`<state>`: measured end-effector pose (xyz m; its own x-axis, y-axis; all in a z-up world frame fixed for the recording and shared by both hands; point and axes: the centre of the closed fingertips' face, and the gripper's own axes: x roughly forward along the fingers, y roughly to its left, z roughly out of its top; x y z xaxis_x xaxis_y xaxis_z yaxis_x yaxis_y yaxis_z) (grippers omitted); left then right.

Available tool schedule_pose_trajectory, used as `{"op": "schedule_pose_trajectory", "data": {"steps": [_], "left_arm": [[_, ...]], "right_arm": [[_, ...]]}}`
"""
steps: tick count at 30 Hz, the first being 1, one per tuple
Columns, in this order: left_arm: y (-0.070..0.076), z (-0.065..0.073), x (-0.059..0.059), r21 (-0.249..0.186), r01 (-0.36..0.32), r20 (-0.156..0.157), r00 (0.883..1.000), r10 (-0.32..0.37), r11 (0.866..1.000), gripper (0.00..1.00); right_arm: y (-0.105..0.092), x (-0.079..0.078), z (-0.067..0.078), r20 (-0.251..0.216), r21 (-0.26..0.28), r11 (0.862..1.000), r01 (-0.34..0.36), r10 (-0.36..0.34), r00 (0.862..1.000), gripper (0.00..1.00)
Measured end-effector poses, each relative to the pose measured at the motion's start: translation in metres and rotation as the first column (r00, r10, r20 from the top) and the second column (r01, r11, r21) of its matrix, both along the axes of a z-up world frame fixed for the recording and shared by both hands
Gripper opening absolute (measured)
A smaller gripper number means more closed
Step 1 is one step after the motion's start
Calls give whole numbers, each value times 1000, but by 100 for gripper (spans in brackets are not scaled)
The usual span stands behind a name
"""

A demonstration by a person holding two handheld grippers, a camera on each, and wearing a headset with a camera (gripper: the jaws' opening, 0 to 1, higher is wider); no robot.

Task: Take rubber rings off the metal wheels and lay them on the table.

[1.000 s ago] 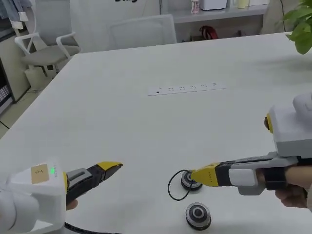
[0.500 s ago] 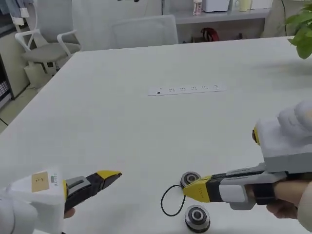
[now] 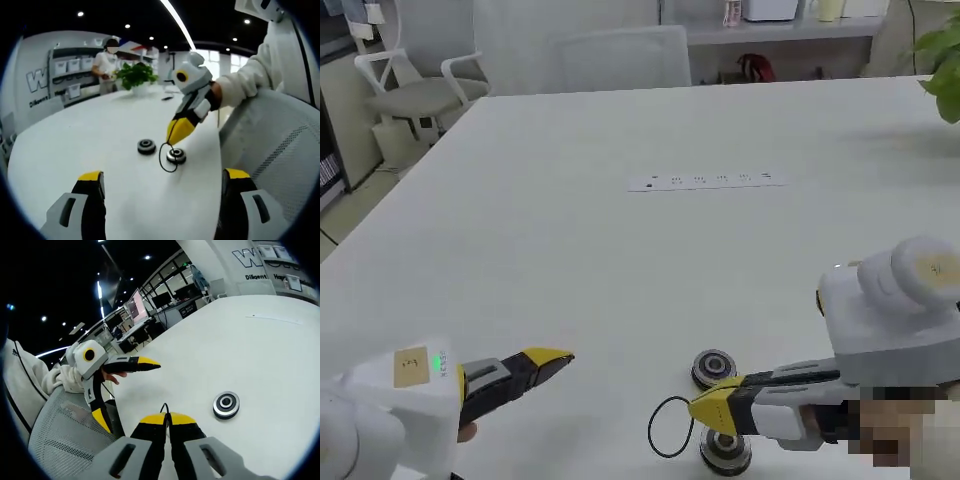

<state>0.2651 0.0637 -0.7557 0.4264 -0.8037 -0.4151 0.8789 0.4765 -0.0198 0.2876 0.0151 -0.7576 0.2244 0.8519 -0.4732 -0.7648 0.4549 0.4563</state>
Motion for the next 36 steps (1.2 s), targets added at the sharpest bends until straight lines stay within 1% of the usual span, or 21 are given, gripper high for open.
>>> {"op": "schedule_pose_trajectory", "data": {"steps": [4, 7, 13, 21, 29, 36], "left_arm": [[-1, -1, -1, 1, 4, -7, 1000, -4, 1000, 100], [-2, -1, -1, 1, 7, -10, 1000, -7, 1000, 100], [-2, -2, -2, -1, 11, -18, 1000, -11, 1000, 100], [-2, -4, -2, 1, 11, -24, 1000, -11, 1000, 100], [-2, -6, -3, 5, 14, -33, 999, -14, 1000, 99], [-2, -7, -5, 13, 17, -37, 999, -17, 1000, 98]], "right_arm": [[1, 2, 0, 24, 6, 1000, 4, -4, 1000, 0], [2, 2, -3, 27, 0, 1000, -2, 2, 1000, 0], [6, -1, -10, 61, -30, 999, -27, 29, 998, 0], [10, -5, -14, 79, -49, 997, -60, 64, 995, 0], [11, -9, -18, 81, -63, 995, -77, 82, 993, 0], [13, -11, -20, 94, -81, 992, -94, 102, 990, 0]]}}
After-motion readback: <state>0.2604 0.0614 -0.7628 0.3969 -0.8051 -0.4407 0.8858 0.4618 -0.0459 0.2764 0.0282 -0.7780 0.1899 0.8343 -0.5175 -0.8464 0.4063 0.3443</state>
